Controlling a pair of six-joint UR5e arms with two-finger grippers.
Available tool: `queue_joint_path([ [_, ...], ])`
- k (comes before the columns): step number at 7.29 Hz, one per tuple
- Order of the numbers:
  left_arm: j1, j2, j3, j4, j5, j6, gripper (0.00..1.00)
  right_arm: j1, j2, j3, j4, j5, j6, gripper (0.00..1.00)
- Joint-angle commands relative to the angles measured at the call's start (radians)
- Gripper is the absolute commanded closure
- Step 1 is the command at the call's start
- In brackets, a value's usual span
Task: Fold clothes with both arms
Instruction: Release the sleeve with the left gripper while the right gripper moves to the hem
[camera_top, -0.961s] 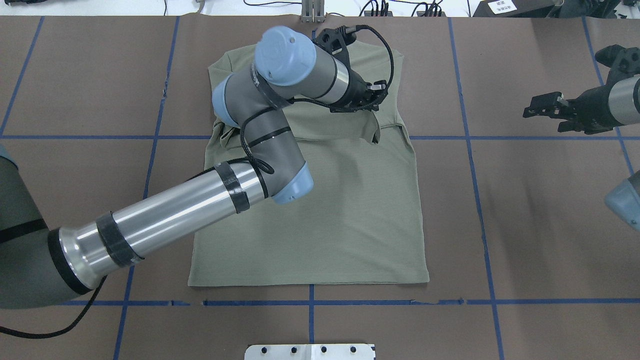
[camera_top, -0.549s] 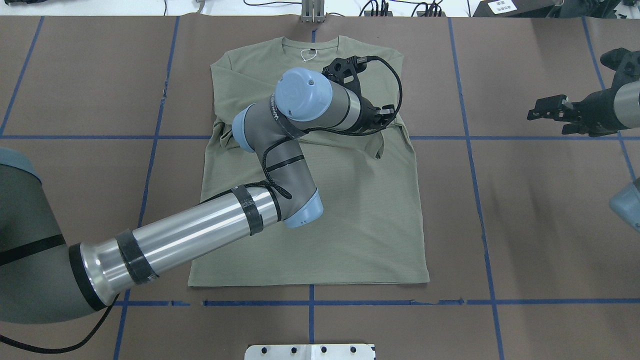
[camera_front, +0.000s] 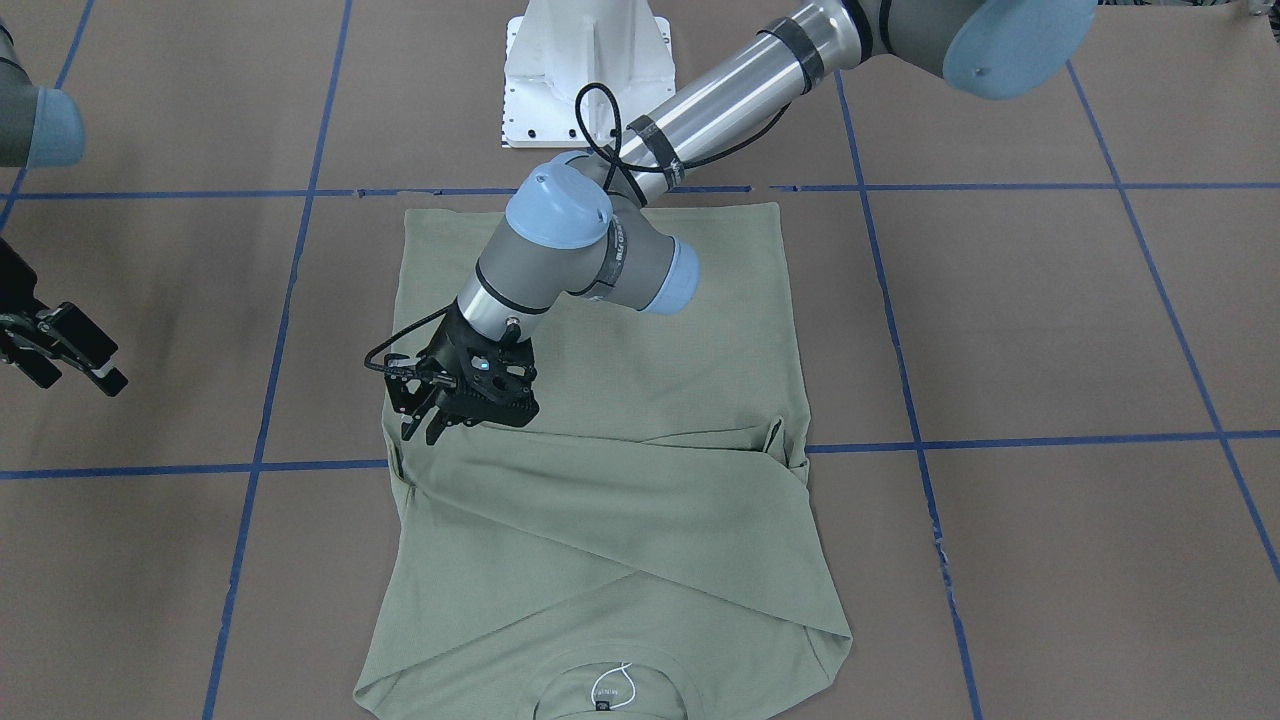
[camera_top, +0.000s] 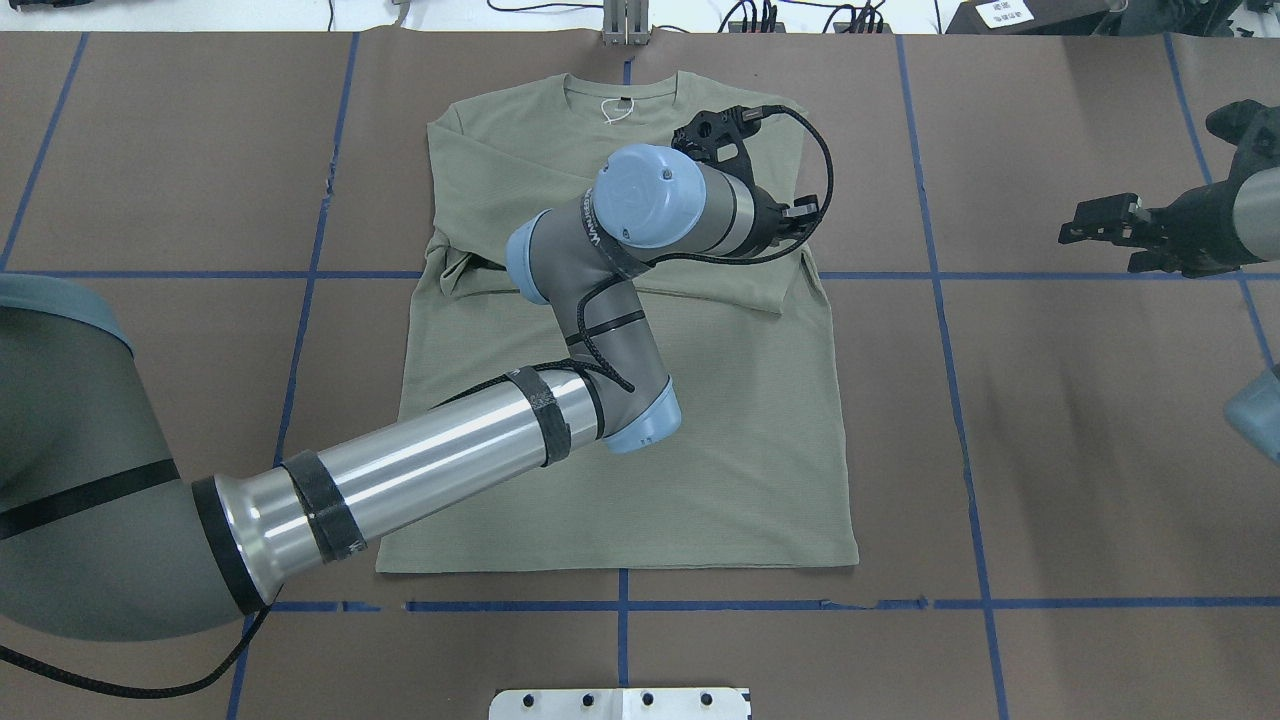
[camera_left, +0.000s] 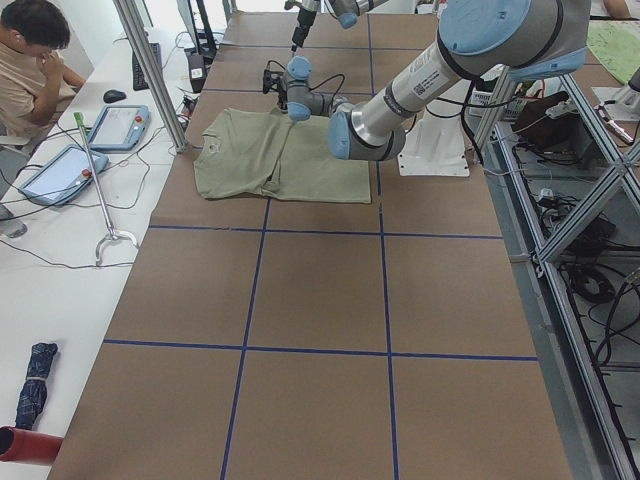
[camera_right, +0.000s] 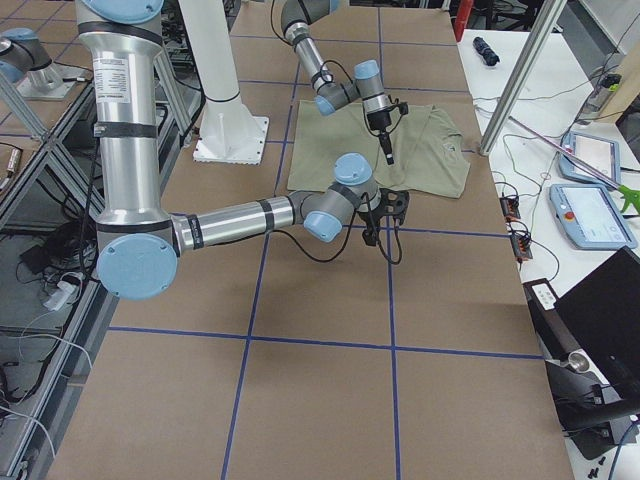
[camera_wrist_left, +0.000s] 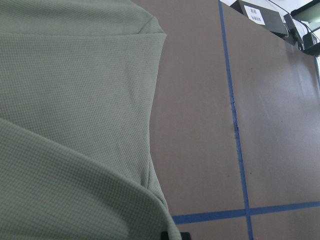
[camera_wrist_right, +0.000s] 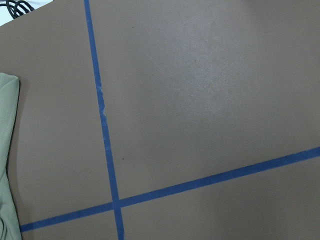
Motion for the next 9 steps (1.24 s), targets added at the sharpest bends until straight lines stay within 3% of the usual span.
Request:
queue_joint_path([
  [1, 0.002, -0.029, 0.023, -0.031, 0.026, -0.054, 0.01, -0.002, 0.0, 0.007, 0.0, 0.0, 0.011, 0.0],
  [3, -0.006, -0.019, -0.021, -0.045, 0.011, -0.059, 0.01, -0.018, 0.008, 0.038, 0.002, -0.002, 0.078, 0.0],
  [4, -0.02, 0.027, -0.109, 0.002, -0.007, -0.058, 0.04, -0.058, 0.006, 0.061, 0.003, -0.006, 0.14, 0.0],
  [5, -0.056, 0.126, -0.263, 0.126, -0.085, -0.052, 0.06, -0.119, 0.003, 0.112, 0.002, -0.021, 0.227, 0.0],
  [6, -0.093, 0.243, -0.427, 0.233, -0.187, -0.046, 0.07, -0.202, 0.003, 0.158, -0.003, -0.085, 0.354, 0.0],
  [7, -0.115, 0.365, -0.569, 0.263, -0.217, -0.044, 0.1, -0.324, 0.002, 0.208, -0.015, -0.232, 0.451, 0.0],
  [9, -0.124, 0.554, -0.772, 0.303, -0.222, 0.011, 0.1, -0.514, 0.002, 0.267, -0.094, -0.429, 0.578, 0.01],
])
